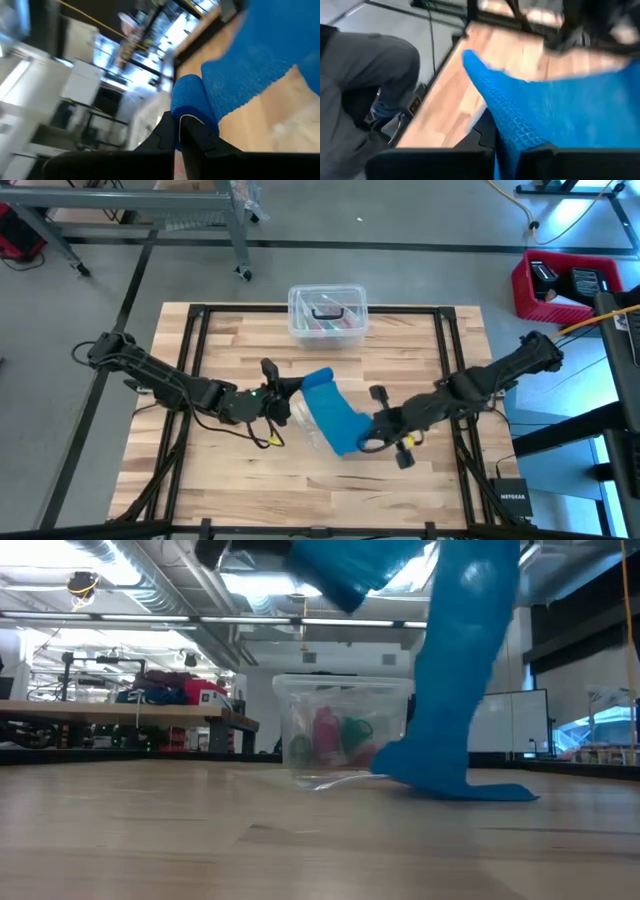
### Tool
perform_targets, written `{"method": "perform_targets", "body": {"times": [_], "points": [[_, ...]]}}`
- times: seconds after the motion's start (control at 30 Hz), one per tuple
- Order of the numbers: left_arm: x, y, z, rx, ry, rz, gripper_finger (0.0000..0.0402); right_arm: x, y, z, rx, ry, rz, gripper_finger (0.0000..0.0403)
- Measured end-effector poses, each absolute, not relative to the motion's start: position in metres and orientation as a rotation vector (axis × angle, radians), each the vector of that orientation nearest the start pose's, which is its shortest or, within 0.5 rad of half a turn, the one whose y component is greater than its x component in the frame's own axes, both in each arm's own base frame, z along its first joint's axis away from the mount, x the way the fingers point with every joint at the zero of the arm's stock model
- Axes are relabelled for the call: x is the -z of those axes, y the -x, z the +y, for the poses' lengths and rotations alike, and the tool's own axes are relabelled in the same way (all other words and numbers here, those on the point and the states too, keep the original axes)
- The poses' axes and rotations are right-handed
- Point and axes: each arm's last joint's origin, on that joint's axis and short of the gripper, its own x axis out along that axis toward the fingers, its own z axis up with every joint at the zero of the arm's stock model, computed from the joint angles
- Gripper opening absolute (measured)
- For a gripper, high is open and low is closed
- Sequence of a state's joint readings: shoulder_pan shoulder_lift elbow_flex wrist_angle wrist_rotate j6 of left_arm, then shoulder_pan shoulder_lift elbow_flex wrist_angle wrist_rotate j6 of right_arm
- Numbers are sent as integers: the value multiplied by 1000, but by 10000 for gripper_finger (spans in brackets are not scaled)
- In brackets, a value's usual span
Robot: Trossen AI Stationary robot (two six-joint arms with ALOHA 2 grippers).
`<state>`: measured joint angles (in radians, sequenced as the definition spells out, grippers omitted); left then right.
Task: Roll bandage
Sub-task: Roll the blue bandage
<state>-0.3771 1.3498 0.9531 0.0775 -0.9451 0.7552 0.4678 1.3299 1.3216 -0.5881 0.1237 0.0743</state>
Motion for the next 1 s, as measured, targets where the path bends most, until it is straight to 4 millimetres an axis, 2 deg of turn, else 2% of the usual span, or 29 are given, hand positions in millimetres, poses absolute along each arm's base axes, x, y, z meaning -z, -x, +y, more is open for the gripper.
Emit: {"method": "perform_targets", "body": {"times": [0.13, 0.23, 0.3, 0.47, 0.6, 0.7, 0.77, 1.0], "points": [[-306, -282, -86, -470, -962, 392, 0, -325, -263, 126, -214, -22, 712, 43], [-312, -283, -87, -486, -974, 355, 0, -312, -265, 128, -204, -38, 763, 91], [-314, -283, -87, -495, -981, 340, 0, -312, -262, 128, -231, -37, 818, 129], [-323, -284, -87, -510, -1016, 312, 0, -337, -245, 122, -235, -84, 971, 221], [-329, -285, -86, -519, -1035, 309, 0, -341, -239, 115, -150, 19, 958, 270], [-330, -284, -86, -521, -1006, 299, 0, -332, -235, 107, -13, 182, 892, 282], [-330, -284, -86, -523, -980, 291, 0, -319, -236, 100, 6, 209, 844, 282], [-330, -284, -86, -519, -971, 285, 0, -267, -232, 63, -5, 62, 642, 265]]}}
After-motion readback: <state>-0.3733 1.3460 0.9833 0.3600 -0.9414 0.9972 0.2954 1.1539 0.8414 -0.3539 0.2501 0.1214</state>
